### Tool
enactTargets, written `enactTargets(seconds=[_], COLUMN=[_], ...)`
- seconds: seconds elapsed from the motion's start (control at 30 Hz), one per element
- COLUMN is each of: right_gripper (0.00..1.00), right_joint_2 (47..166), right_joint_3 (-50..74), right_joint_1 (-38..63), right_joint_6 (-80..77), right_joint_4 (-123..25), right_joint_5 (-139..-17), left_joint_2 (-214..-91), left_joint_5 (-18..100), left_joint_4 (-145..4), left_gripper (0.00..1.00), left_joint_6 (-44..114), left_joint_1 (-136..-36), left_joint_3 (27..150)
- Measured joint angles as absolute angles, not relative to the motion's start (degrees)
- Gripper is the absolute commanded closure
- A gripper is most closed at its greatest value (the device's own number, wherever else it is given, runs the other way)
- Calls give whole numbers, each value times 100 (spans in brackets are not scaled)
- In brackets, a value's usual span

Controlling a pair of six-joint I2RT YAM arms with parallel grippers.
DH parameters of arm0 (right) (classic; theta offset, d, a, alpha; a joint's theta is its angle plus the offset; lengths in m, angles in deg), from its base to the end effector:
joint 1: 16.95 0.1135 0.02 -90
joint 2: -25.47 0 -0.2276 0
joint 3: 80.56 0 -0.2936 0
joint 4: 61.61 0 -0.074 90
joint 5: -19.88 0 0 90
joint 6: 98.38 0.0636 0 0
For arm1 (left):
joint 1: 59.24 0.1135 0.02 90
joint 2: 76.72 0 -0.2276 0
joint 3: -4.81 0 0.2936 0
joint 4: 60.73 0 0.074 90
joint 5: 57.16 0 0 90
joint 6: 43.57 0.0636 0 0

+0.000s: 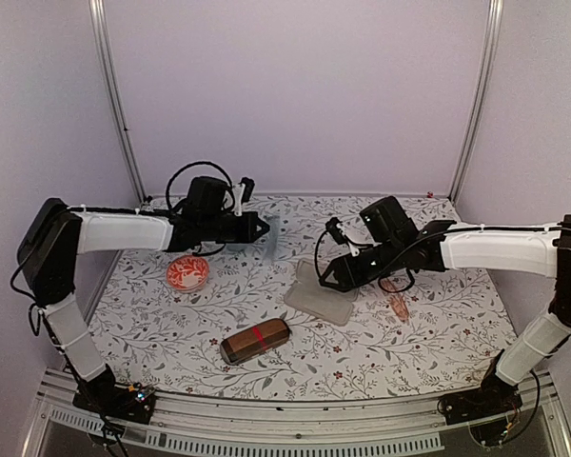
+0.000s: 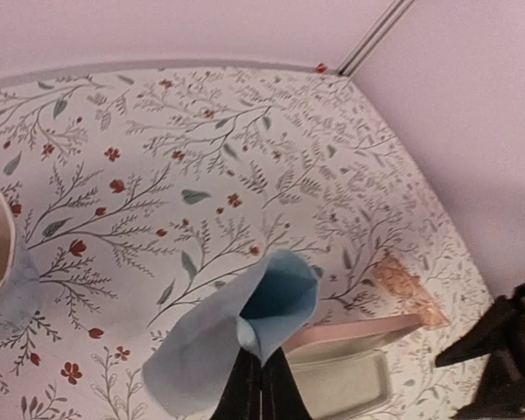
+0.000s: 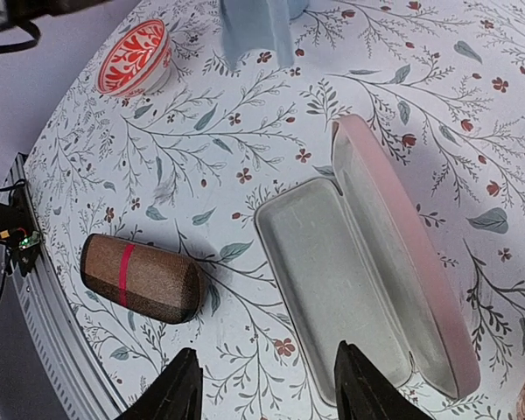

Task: Organize the sunglasses
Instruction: Pick up the glasses cleaning cloth at the center of the board, then place the glasses cleaning cloth at the center of the board.

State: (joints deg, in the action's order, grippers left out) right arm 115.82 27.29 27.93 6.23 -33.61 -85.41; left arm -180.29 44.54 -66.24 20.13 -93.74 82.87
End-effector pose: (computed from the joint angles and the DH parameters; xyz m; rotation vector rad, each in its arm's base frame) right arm 0.2673 0.2899 0.1517 -0.7802 2.3697 0.7872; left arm 0.3678 -0.2684 0.1381 0.2862 2.1989 -0.8292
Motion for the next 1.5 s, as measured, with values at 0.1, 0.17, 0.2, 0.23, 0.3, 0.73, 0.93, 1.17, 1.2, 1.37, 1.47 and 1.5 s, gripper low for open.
enactTargets(seconds=[0.1,0.17,0.2,0.23,0.3,0.73,0.93,1.17,1.2,1.37,1.47,1.5], right_gripper=[40,38,37,37,36,34,34,33,33,33,33,33], right_joint_2=[11540,11518,11501,11477,11396,9333,8891,8502,8460,8476,8539,8557], right_joint_3=[2729,2729,2729,2729,2729,3642,3826,4025,4025,4084,4269,4348], right_joint_1=[2793,2791,2791,2791,2771,2314,2310,2198,2187,2161,2161,2161], right_joint_6=[621,623,612,610,599,634,761,979,999,1075,1135,1154], right_joint_4=[-3379,-3400,-3409,-3418,-3427,-3455,-3193,-2812,-2799,-2802,-2830,-2839], right_joint_5=[-8519,-8517,-8517,-8517,-8515,-8899,-8954,-8781,-8775,-8779,-8797,-8810], left_joint_2=[-17247,-16888,-16740,-16600,-16388,-16158,-16681,-17964,-18056,-18314,-18508,-18587], left_joint_5=[4872,5025,5062,5090,5101,4808,5029,5958,6063,6430,6664,6708], left_joint_4=[-6359,-6322,-6342,-6392,-6525,-7120,-6897,-6733,-6709,-6562,-6442,-6423], left_gripper=[100,100,100,100,100,100,100,100,100,97,94,92], left_joint_6=[1783,1742,1744,1755,1818,1777,1519,1407,1398,1324,1276,1272], left_joint_1=[-9422,-9481,-9540,-9637,-9906,-11477,-12041,-12441,-12439,-12303,-12061,-11975], left_joint_3=[8072,7996,7972,7965,7968,7793,7823,8424,8435,8306,8173,8142])
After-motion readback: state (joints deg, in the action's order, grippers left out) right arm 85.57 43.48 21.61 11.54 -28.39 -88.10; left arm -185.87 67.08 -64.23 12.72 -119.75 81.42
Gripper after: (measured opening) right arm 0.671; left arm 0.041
